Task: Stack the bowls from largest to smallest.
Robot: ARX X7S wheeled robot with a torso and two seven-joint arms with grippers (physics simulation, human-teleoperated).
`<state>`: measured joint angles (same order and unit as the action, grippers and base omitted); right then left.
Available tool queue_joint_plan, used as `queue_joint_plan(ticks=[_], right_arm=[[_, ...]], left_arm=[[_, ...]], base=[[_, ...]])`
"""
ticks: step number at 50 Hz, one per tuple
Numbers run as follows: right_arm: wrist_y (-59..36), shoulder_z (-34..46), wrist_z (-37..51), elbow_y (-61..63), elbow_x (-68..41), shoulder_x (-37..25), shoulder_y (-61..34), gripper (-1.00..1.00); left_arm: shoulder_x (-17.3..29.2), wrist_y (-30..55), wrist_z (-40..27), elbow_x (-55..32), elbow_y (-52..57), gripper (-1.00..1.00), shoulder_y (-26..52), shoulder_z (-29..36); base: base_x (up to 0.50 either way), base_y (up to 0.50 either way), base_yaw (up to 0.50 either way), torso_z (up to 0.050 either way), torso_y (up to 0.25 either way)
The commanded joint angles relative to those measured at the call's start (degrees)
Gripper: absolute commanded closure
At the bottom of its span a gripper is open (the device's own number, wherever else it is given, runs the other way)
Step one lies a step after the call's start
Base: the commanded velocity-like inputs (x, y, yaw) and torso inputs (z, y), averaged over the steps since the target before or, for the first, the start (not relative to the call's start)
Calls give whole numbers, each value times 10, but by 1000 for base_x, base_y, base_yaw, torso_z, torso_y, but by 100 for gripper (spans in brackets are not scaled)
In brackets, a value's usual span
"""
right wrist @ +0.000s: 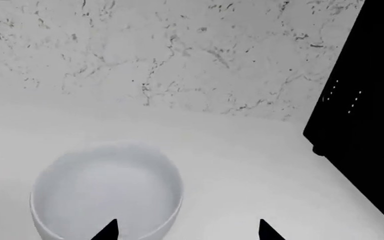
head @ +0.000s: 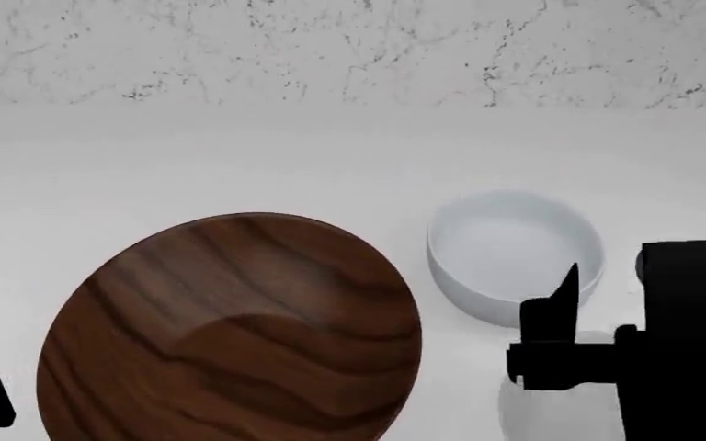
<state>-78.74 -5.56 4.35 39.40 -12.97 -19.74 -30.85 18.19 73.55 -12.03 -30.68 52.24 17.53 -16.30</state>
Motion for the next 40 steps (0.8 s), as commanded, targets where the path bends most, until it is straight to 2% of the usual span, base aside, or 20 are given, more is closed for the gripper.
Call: queue_joint_plan(ticks=[1,3,5,14,20,26,30,40], right_arm=[[-93,-13,-43,-217,-14,0,-175,-100],[-105,-15,-47,-253,-19,1,-197,-100],[-109,-54,-38,-297,-23,19,-227,-100],[-101,49,-57,-481,-39,-4,-343,-100],[-89,29,-54,-570,-40,19,-387,-100],[-30,51,-61,-683,-26,20,-419,-100],[-12,44,-57,-716,-23,28,-421,-100],[85,99,-80,-886,5,42,-472,-100]], left_arm=[[-8,31,18,-20,6,-100,11,-52],[-7,31,19,-21,5,-100,11,-58],[-5,26,19,-20,2,-100,7,-58],[-5,29,18,-28,0,-100,12,-69],[-3,33,20,-36,-2,-100,14,-84],[-5,41,19,-44,-2,-100,16,-93],[-4,39,17,-45,-2,-100,14,-90],[0,23,17,-43,-13,-100,5,-87]], base=[[0,0,0,0,0],[0,0,0,0,0],[0,0,0,0,0],[0,0,0,0,0],[0,0,0,0,0],[0,0,0,0,0],[0,0,0,0,0],[0,0,0,0,0]])
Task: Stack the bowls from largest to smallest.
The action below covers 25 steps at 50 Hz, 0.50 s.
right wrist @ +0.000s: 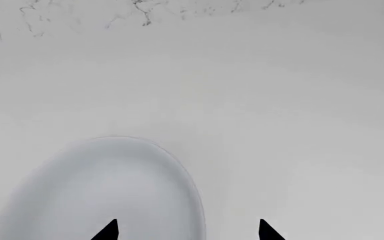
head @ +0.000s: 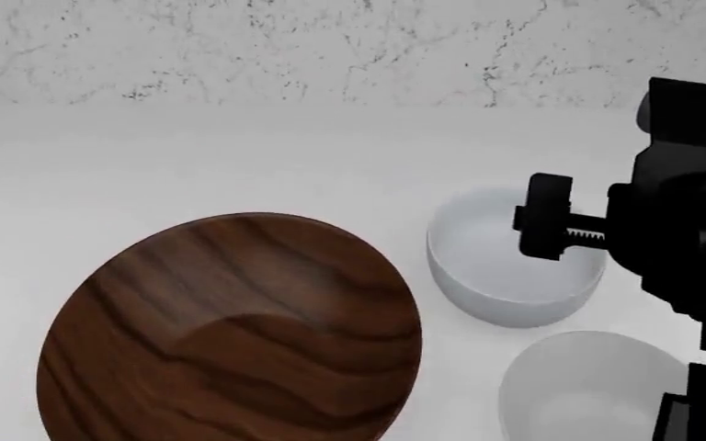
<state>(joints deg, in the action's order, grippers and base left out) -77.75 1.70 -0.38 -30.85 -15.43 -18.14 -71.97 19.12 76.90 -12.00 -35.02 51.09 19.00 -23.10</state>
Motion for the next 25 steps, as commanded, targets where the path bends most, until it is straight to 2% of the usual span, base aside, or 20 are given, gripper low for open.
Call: queue_joint_plan(ticks=[1,14,25], right_arm=[[80,29,-36,-195,31,27,-65,-100],[206,55,-73,-433,55,50,-132,-100],[204,45,-73,-434,58,49,-115,-100]], left_arm=[[-9,-11,17,1,-2,-100,-10,-19],[-3,-26,15,3,-14,-100,-19,-16],[-1,-22,11,-4,-12,-100,-17,-20]], base=[[0,0,0,0,0],[0,0,0,0,0],[0,0,0,0,0]])
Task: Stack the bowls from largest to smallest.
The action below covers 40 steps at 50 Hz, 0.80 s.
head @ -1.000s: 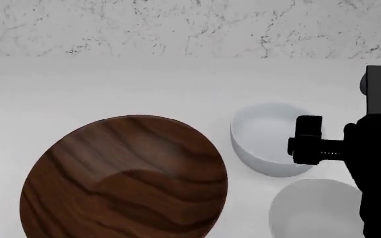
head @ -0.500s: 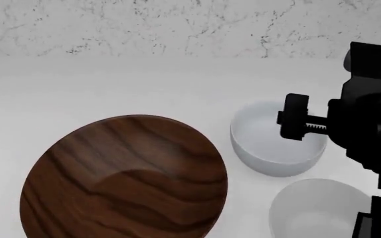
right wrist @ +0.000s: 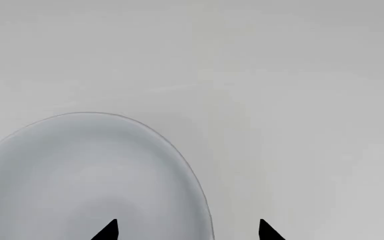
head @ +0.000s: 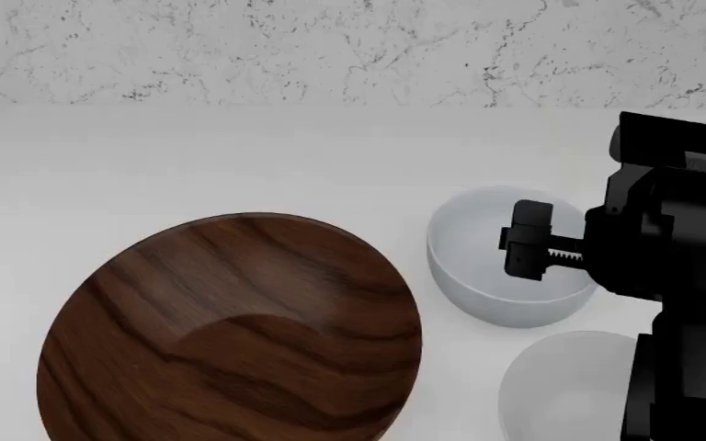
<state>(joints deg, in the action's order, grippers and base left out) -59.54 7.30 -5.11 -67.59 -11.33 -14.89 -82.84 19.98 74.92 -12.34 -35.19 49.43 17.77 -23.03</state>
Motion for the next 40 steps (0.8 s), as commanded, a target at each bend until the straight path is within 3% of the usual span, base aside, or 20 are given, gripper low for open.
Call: queue_joint_plan(ticks=[1,11,12,26,31,40], right_arm=[[22,-12,-25,-66,17,16,-7,-100],[26,-18,-26,-56,19,19,-10,-100],[29,-18,-26,-53,19,19,-10,100],[-23,-34,-11,59,5,8,-1,100],[-106,-31,-17,205,-13,2,35,100],[-219,-95,21,408,-49,13,55,100]], left_arm=[[-10,-2,15,-3,5,-100,-6,-20],[-7,-1,11,-7,5,-100,-4,-20],[-7,0,10,-8,5,-100,-3,-20],[-4,-2,6,-14,5,-100,-4,-20],[-4,0,4,-18,8,-100,-5,-22],[-2,3,1,-24,9,-100,-3,-28]], base=[[0,0,0,0,0],[0,0,0,0,0],[0,0,0,0,0],[0,0,0,0,0],[0,0,0,0,0],[0,0,0,0,1]])
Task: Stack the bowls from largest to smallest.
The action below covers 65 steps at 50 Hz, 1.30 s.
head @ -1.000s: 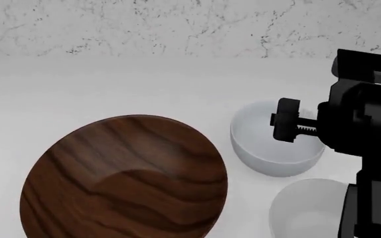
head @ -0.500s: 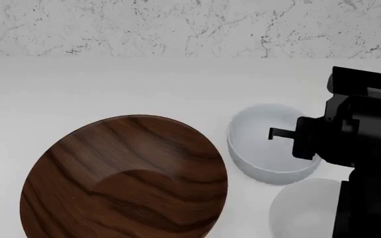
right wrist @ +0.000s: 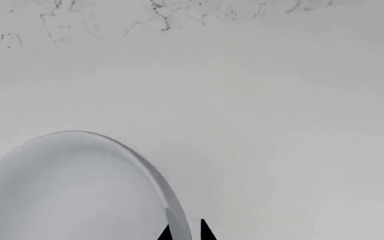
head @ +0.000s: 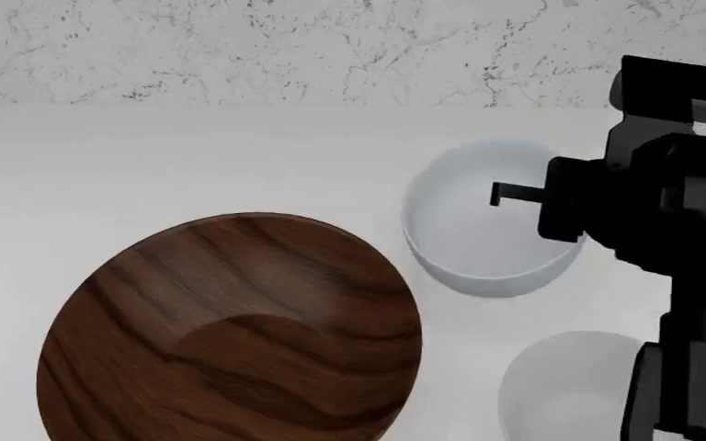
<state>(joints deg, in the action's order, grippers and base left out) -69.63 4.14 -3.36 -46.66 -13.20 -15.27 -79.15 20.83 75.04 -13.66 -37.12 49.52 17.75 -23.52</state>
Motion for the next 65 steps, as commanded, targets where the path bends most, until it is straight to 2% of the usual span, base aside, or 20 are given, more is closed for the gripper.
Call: queue_joint_plan(ticks=[1,8,9,13,19,27,32,46,65], right_arm=[[-135,-68,6,223,-35,19,19,100],[-203,-81,29,327,-84,41,19,100],[-203,-76,51,329,-123,40,16,100],[-203,-43,226,346,-376,24,23,100],[-202,-20,399,362,-616,16,34,100],[-191,13,506,394,-774,26,81,100],[-176,36,495,404,-776,25,106,100],[-164,63,541,435,-851,26,157,100],[-117,100,468,428,-764,15,164,100]], left_arm=[[-10,2,14,-6,8,-100,-2,-24],[-9,-2,11,-6,5,-100,-3,-21],[-8,-3,11,-6,4,-100,-4,-19],[-7,-3,10,-8,4,-100,-3,-22],[-5,-4,9,-11,3,-100,-5,-25],[-4,-4,6,-15,4,-100,-5,-25],[-2,-3,5,-19,5,-100,-4,-29],[0,-10,1,-21,0,-100,-6,-24],[4,-5,-5,-35,3,-100,-4,-32]], base=[[0,0,0,0,0],[0,0,0,0,0],[0,0,0,0,0],[0,0,0,0,0],[0,0,0,0,0],[0,0,0,0,1],[0,0,0,0,0],[0,0,0,0,0],[0,0,0,0,1]])
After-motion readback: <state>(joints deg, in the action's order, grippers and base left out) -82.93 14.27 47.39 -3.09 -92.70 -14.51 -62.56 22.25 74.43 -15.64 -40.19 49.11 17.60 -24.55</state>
